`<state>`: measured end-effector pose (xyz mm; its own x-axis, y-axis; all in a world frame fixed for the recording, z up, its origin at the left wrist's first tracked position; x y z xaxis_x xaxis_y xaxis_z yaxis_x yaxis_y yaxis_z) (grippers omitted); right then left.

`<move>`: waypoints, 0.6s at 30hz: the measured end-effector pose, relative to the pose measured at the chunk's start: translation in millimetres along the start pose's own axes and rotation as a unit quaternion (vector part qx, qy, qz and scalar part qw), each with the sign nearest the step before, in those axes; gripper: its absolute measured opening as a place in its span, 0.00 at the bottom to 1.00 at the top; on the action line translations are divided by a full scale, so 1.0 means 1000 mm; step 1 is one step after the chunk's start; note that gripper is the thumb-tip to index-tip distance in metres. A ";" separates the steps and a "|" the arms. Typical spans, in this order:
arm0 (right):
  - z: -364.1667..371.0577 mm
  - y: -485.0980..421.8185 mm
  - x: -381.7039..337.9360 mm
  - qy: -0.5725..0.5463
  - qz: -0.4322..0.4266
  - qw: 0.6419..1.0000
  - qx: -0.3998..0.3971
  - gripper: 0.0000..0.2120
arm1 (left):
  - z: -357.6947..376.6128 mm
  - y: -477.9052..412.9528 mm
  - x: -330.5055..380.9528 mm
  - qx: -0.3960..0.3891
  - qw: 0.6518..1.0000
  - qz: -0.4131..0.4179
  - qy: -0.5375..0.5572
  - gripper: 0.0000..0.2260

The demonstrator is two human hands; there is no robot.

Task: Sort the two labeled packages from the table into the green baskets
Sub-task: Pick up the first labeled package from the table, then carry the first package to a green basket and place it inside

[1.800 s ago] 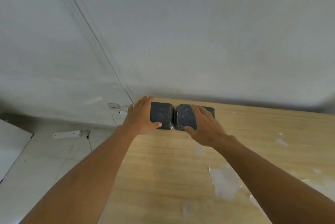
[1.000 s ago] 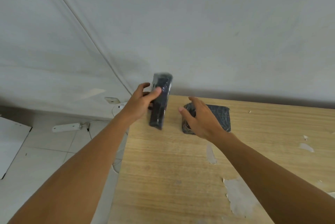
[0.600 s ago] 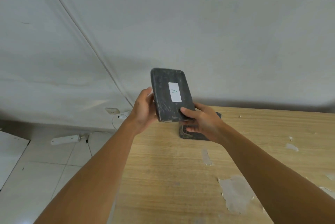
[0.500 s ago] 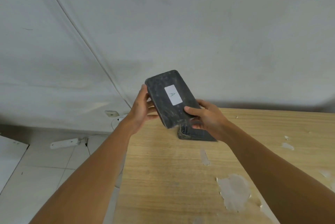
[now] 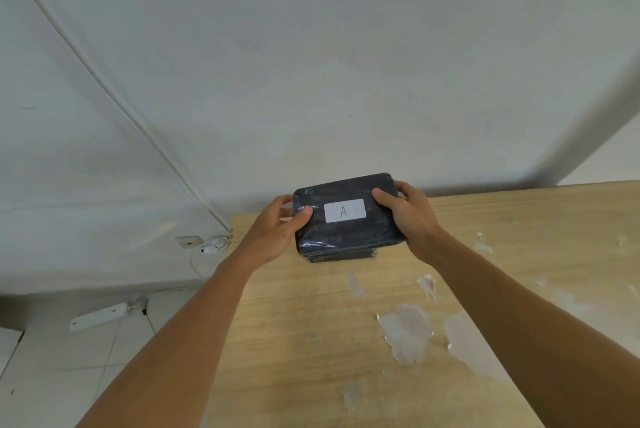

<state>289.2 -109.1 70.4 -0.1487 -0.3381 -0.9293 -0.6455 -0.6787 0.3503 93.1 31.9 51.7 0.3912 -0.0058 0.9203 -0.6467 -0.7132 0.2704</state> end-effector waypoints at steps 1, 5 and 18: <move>-0.008 0.004 0.001 0.009 -0.006 1.000 0.012 0.13 | 0.007 0.004 0.004 -0.006 1.000 0.000 0.003 0.20; -0.038 0.025 0.007 0.033 -0.027 0.998 0.035 0.11 | 0.035 0.016 0.016 -0.033 0.999 0.006 0.000 0.21; -0.143 0.114 0.028 0.015 -0.048 0.990 0.128 0.11 | 0.146 0.049 0.070 -0.099 0.990 0.039 -0.095 0.18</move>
<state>318.8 -289.2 101.3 -0.0577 -0.3026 -0.9514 -0.8254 -0.5216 0.2160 184.1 -106.1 87.8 0.4382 -0.2011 0.8761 -0.7886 -0.5537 0.2674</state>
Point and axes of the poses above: each hand's wrist, its own y-axis away from the middle knuckle, its own z-axis out of the palm, x = y × z, the point moved 8 cm from there along -y, towards the middle knuckle, and after that the axes turned 6 degrees about y, right-handed, at the moved point
